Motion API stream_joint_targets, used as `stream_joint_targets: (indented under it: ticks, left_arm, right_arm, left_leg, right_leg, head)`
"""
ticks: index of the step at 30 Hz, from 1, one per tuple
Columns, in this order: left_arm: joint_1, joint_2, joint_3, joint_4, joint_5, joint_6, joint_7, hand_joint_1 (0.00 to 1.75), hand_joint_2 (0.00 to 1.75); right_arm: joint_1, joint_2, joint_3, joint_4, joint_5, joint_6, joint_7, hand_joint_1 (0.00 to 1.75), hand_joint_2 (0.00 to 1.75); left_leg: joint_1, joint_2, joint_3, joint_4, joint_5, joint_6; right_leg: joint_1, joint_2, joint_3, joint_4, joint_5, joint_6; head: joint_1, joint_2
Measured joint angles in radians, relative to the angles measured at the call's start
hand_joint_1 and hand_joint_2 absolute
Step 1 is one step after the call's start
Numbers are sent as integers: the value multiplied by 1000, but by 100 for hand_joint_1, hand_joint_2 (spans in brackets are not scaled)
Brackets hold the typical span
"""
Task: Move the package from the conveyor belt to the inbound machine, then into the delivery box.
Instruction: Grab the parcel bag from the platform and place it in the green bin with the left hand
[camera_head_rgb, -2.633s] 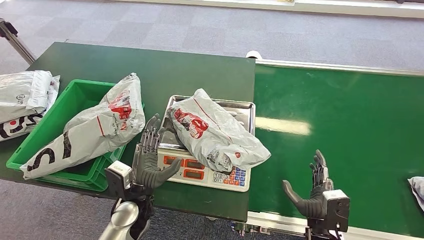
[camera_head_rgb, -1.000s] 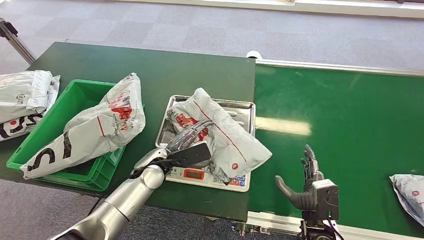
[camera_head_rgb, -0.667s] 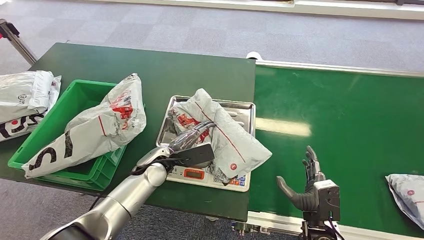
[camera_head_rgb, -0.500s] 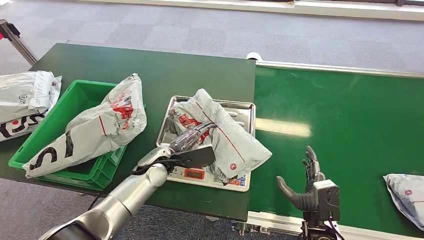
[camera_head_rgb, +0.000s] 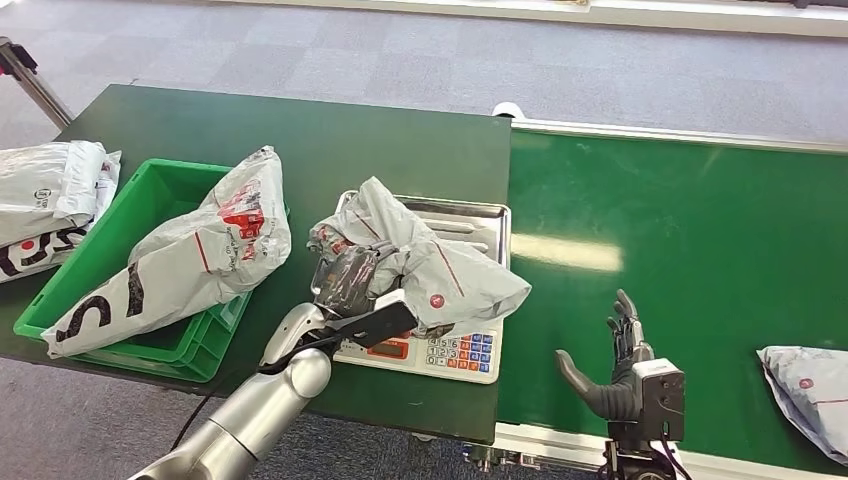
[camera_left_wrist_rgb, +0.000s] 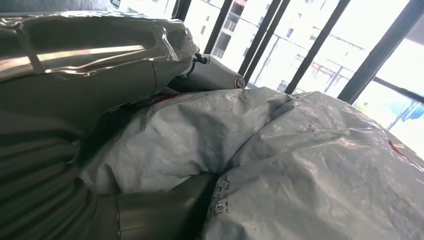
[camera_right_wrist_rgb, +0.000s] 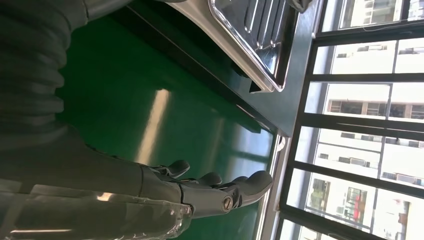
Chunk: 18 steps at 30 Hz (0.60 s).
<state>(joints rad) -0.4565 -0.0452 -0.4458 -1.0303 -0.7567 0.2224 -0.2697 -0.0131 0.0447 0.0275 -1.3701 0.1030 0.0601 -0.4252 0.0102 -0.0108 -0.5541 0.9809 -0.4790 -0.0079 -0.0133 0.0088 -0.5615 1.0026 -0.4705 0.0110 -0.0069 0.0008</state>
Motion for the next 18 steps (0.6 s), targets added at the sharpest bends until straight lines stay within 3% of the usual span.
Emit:
stream_joint_targets:
  ticks: [4, 11, 18]
  left_arm:
    - [18, 2, 2, -37, -14, 37, -14, 175, 175]
    - [52, 6, -1, -129, -38, 231, -123, 175, 175]
    - [66, 9, -3, -183, -45, 297, -175, 175, 175]
  right_arm:
    - [0, 0, 0, -1, -3, 0, 1, 0, 175]
    - [3, -6, 0, -1, -20, -2, -3, 0, 175]
    - [9, -10, 0, -3, -23, -3, -6, 0, 175]
  left_leg:
    - [0, 0, 0, 0, 0, 0]
    - [0, 0, 0, 0, 0, 0]
    - [0, 0, 0, 0, 0, 0]
  right_leg:
    - [0, 0, -1, 0, 0, 0]
    - [0, 0, -1, 0, 0, 0]
    - [0, 0, -1, 0, 0, 0]
  head:
    - [0, 0]
    - [0, 0]
    - [0, 0]
